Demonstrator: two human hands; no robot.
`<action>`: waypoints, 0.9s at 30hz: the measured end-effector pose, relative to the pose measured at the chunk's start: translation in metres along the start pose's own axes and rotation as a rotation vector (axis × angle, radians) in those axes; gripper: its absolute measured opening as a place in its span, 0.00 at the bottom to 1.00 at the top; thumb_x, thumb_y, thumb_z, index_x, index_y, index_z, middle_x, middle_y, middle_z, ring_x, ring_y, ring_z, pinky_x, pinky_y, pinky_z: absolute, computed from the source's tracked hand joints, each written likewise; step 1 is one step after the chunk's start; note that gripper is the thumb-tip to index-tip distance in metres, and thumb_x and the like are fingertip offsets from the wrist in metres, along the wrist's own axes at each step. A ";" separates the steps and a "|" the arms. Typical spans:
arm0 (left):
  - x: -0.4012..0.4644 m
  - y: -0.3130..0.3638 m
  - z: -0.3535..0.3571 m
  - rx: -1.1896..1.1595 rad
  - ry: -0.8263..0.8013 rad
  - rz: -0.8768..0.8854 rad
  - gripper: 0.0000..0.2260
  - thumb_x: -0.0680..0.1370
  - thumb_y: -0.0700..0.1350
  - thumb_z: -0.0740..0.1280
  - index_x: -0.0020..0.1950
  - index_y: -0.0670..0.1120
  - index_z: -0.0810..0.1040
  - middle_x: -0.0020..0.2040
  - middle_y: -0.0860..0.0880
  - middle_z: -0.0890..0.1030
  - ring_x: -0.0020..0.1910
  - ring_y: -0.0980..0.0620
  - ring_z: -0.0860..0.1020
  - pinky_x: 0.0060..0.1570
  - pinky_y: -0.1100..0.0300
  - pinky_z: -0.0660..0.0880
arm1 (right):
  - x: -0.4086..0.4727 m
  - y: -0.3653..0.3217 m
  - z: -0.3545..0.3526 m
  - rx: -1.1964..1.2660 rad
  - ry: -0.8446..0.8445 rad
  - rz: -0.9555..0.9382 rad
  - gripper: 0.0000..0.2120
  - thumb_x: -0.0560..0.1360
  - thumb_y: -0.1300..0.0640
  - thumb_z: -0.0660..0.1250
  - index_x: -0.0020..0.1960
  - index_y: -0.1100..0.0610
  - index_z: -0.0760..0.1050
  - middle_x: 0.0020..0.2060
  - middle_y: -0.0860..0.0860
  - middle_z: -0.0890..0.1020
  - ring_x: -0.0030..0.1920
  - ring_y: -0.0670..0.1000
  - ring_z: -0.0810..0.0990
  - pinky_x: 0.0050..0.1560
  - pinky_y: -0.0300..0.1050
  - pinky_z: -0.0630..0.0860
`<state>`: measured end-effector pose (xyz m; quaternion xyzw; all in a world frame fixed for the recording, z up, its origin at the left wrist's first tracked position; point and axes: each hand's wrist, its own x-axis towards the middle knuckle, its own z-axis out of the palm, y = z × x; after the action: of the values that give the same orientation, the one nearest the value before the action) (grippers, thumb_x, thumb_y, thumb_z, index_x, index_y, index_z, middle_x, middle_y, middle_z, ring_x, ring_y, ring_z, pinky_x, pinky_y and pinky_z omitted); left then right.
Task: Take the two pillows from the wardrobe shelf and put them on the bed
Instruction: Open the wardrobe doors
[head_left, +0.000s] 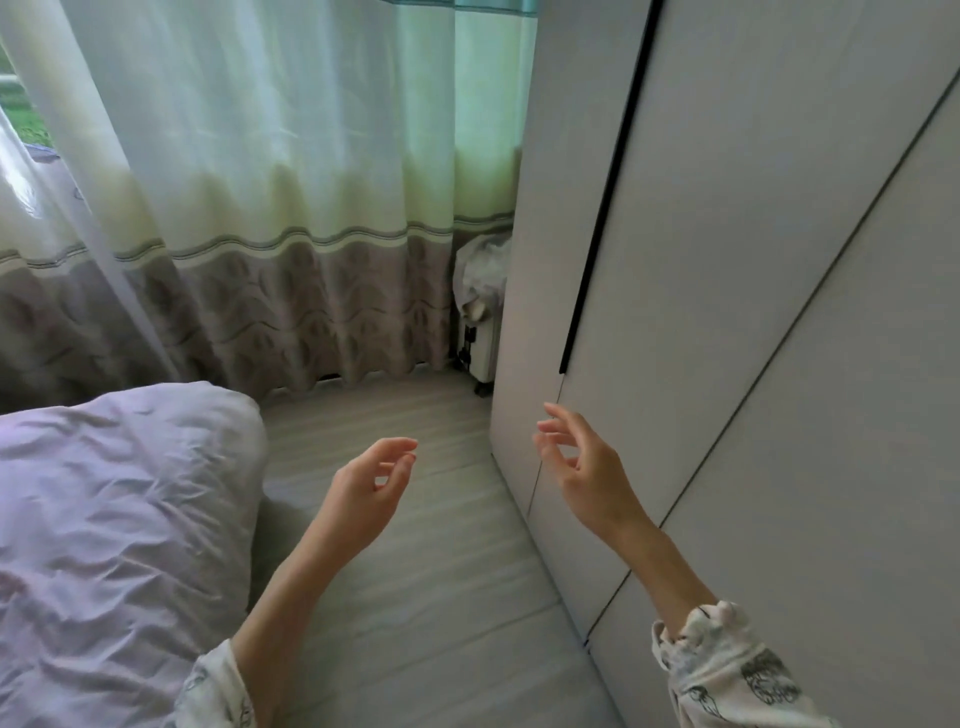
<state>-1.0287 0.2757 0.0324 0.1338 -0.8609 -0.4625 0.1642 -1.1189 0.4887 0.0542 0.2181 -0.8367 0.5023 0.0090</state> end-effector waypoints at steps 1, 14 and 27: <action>0.017 -0.003 0.001 0.005 -0.002 0.003 0.09 0.78 0.41 0.63 0.56 0.46 0.78 0.48 0.50 0.81 0.47 0.53 0.79 0.43 0.69 0.71 | 0.016 0.006 0.002 0.000 0.005 0.007 0.17 0.77 0.55 0.63 0.66 0.53 0.69 0.54 0.47 0.77 0.55 0.46 0.76 0.52 0.39 0.71; 0.303 -0.016 0.043 -0.051 -0.289 0.180 0.08 0.79 0.43 0.62 0.55 0.50 0.78 0.47 0.53 0.81 0.45 0.65 0.76 0.37 0.78 0.69 | 0.225 0.051 0.013 -0.054 0.355 0.128 0.20 0.77 0.55 0.63 0.68 0.53 0.66 0.62 0.50 0.74 0.56 0.45 0.75 0.55 0.40 0.71; 0.489 0.054 0.107 -0.185 -0.525 0.456 0.10 0.79 0.41 0.61 0.57 0.48 0.77 0.50 0.54 0.80 0.54 0.53 0.79 0.58 0.53 0.74 | 0.363 0.032 -0.041 -0.626 0.727 -0.024 0.20 0.76 0.60 0.64 0.67 0.61 0.69 0.64 0.57 0.74 0.68 0.56 0.68 0.70 0.52 0.63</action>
<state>-1.5214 0.1984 0.1002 -0.2003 -0.8360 -0.5087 0.0480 -1.4680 0.4069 0.1324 0.0249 -0.8878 0.2699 0.3719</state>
